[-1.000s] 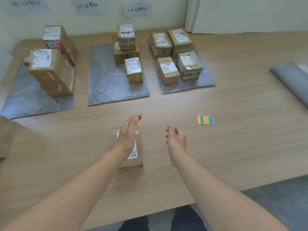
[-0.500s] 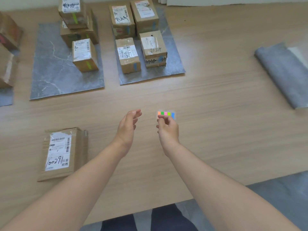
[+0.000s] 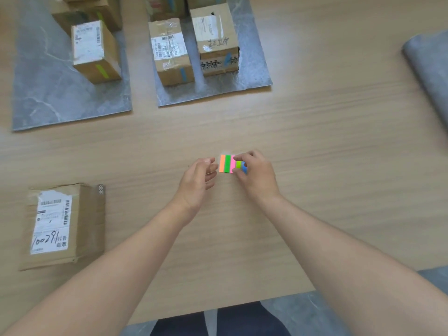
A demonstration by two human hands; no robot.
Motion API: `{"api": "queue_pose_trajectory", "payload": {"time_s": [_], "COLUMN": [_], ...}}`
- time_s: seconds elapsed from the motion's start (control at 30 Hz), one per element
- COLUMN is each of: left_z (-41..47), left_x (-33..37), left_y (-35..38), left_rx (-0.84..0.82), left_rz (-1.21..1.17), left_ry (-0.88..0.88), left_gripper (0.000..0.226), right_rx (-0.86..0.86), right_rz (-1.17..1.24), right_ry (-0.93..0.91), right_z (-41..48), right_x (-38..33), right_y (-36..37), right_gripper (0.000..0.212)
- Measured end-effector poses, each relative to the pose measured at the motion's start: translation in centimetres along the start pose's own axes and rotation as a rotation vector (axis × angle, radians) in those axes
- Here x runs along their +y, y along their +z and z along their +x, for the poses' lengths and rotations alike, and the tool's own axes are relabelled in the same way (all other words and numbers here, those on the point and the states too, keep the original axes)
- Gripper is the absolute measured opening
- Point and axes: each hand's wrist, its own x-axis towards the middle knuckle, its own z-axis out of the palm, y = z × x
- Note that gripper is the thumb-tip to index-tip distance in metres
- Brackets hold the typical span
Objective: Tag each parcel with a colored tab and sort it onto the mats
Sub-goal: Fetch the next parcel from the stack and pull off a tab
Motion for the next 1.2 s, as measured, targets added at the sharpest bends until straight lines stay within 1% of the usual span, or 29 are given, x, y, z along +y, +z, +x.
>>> {"api": "queue_pose_trajectory", "payload": {"time_s": [0.1, 0.2, 0.3, 0.4, 0.5, 0.6, 0.7, 0.77, 0.87, 0.93, 1.07, 1.2], "left_z": [0.7, 1.0, 1.1, 1.4, 1.9, 2.5, 3.1, 3.4, 3.4, 3.2, 3.2, 3.3], "left_x": [-0.5, -0.8, -1.5, -2.3, -2.4, -2.4, -2.8, -3.2, -3.1, -3.2, -3.3, -3.5], "left_y": [0.4, 0.6, 0.3, -0.3, -0.5, -0.7, -0.6, -0.5, -0.3, -0.2, -0.1, -0.1], "left_rx": [-0.015, -0.037, -0.058, -0.04, -0.032, -0.063, -0.127, -0.177, -0.214, -0.206, -0.187, -0.175], "left_rz": [0.009, 0.035, 0.107, 0.395, 0.637, 0.855, 1.064, 1.213, 1.389, 1.434, 1.469, 1.468], "left_ry": [-0.015, -0.007, 0.061, 0.228, 0.396, 0.487, 0.556, 0.592, 0.568, 0.576, 0.587, 0.626], "left_gripper": [0.032, 0.027, 0.024, 0.027, 0.036, 0.043, 0.05, 0.053, 0.059, 0.061, 0.063, 0.065], "right_rx": [-0.065, -0.073, -0.087, -0.123, -0.145, -0.198, -0.221, -0.188, -0.152, -0.158, -0.16, -0.175], "right_rz": [-0.043, -0.051, -0.06, -0.086, -0.114, -0.222, -0.34, -0.342, -0.323, -0.306, -0.247, -0.172], "right_ry": [0.006, 0.028, 0.062, 0.094, 0.103, -0.024, -0.199, -0.263, -0.341, -0.368, -0.384, -0.295], "right_z": [1.2, 2.0, 2.7, 3.5, 4.0, 3.9, 3.4, 3.1, 3.1, 3.1, 3.4, 3.9], "right_x": [0.4, 0.5, 0.3, 0.2, -0.1, -0.2, -0.3, -0.1, 0.8, 1.2, 1.6, 1.7], "right_y": [0.1, 0.3, 0.2, 0.1, -0.1, -0.5, -0.5, -0.2, 0.1, 0.0, -0.1, -0.1], "right_gripper": [0.036, 0.036, 0.037, 0.033, 0.024, 0.014, 0.021, 0.019, 0.014, 0.012, 0.017, 0.016]}}
